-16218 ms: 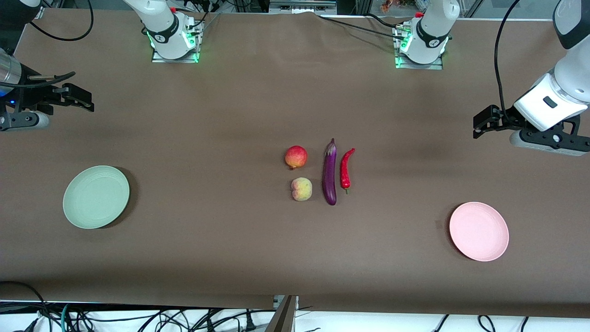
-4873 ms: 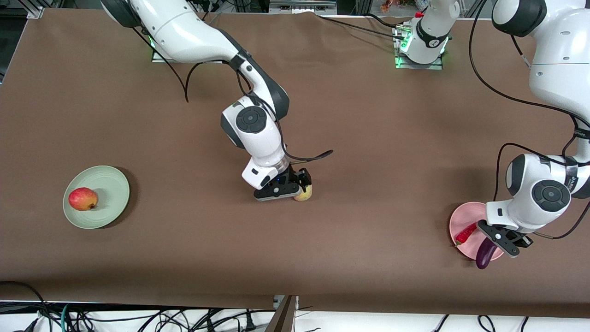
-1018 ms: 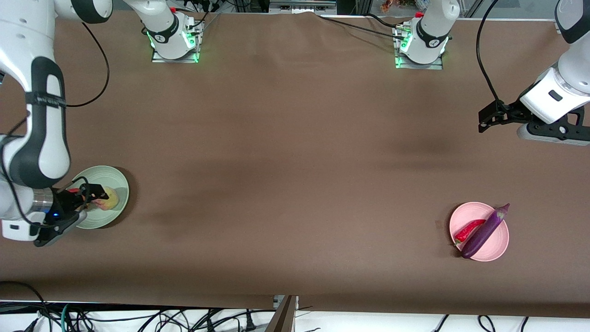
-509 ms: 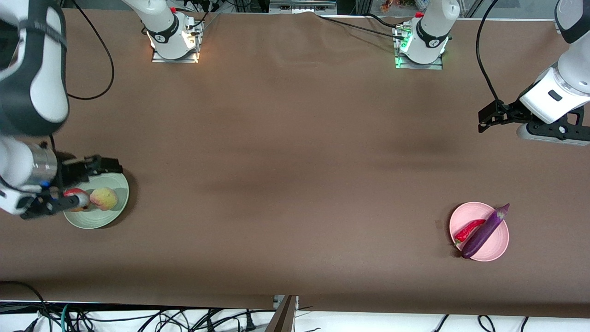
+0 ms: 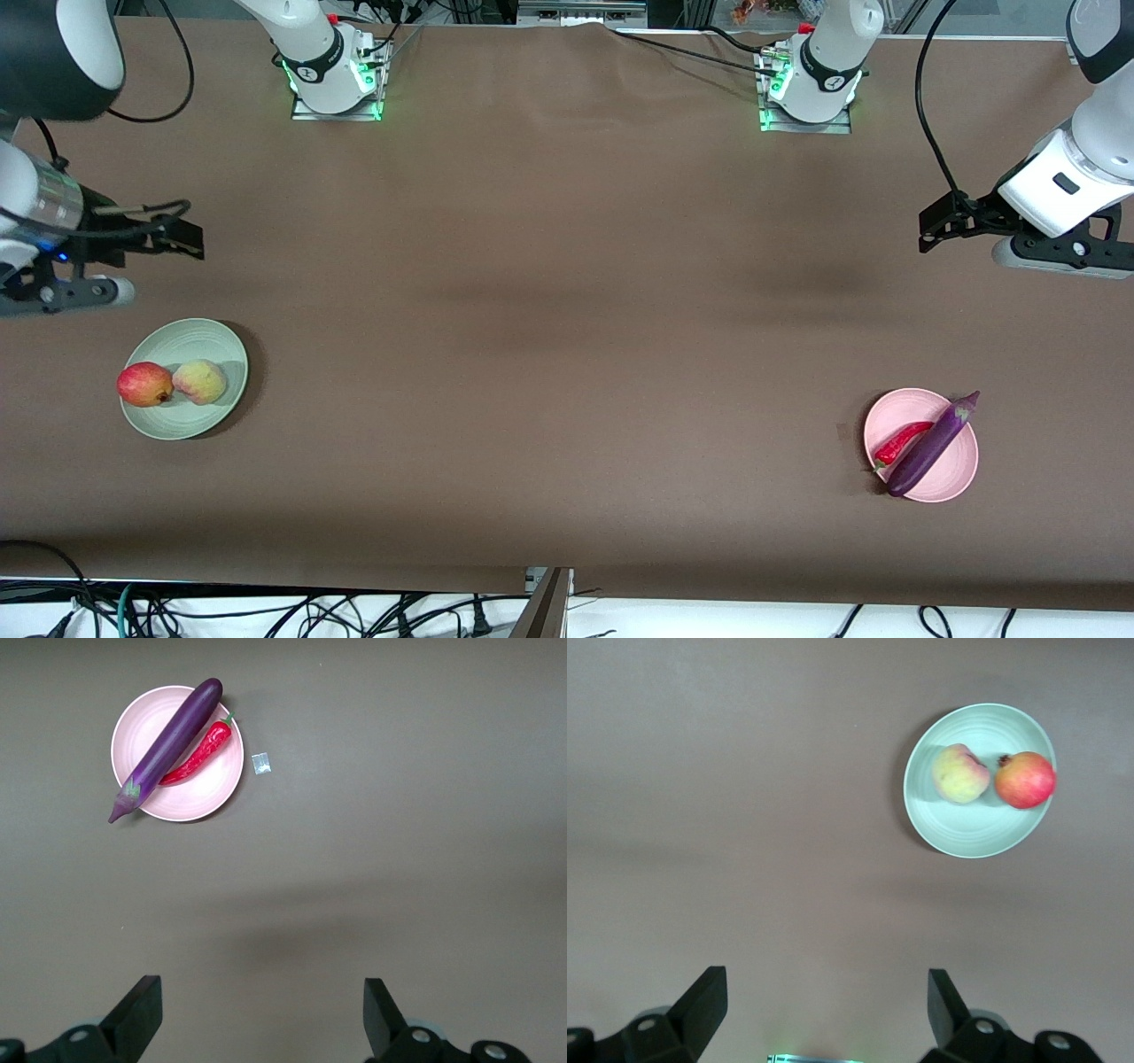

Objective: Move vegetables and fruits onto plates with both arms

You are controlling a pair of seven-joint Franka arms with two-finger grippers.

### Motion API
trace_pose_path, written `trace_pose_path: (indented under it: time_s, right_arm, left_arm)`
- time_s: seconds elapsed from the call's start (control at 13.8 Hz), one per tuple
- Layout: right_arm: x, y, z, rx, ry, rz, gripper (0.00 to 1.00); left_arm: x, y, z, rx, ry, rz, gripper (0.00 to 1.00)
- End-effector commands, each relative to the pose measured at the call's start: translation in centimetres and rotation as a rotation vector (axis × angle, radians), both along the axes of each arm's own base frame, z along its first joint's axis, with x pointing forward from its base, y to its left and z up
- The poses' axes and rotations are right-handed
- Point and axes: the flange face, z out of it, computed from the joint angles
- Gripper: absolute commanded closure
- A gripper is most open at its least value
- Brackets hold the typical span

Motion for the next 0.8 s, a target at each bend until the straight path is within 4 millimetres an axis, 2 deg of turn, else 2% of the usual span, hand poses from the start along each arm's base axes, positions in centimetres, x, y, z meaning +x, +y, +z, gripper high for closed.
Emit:
trace_pose_path:
  time_s: [0.0,0.15,0.29,0.44,0.73]
  right_arm:
    - [-3.1,-2.0,2.2,-0.003,-0.058,-0.030,0.00]
    - [-4.8,0.5,3.1,-0.002,-0.061,0.002,0.00]
    - [-6.0,0.2,3.6,-0.007,-0.024,-0.011,0.00]
    - [-5.8,0.6,3.1,-0.002,-0.007,-0.005,0.00]
    - [-3.8,1.1,2.7,0.005,-0.018,0.025,0.00]
  left_arm:
    - [-0.5,0.0,0.9,0.024,-0.007,-0.008,0.00]
    - [-0.4,0.0,0.9,0.024,-0.007,-0.008,0.00]
    - [-0.5,0.0,1.0,0.024,-0.005,-0.008,0.00]
    - [-0.4,0.0,1.0,0.024,-0.007,-0.008,0.00]
    - [-0.4,-0.1,1.0,0.024,-0.008,-0.008,0.00]
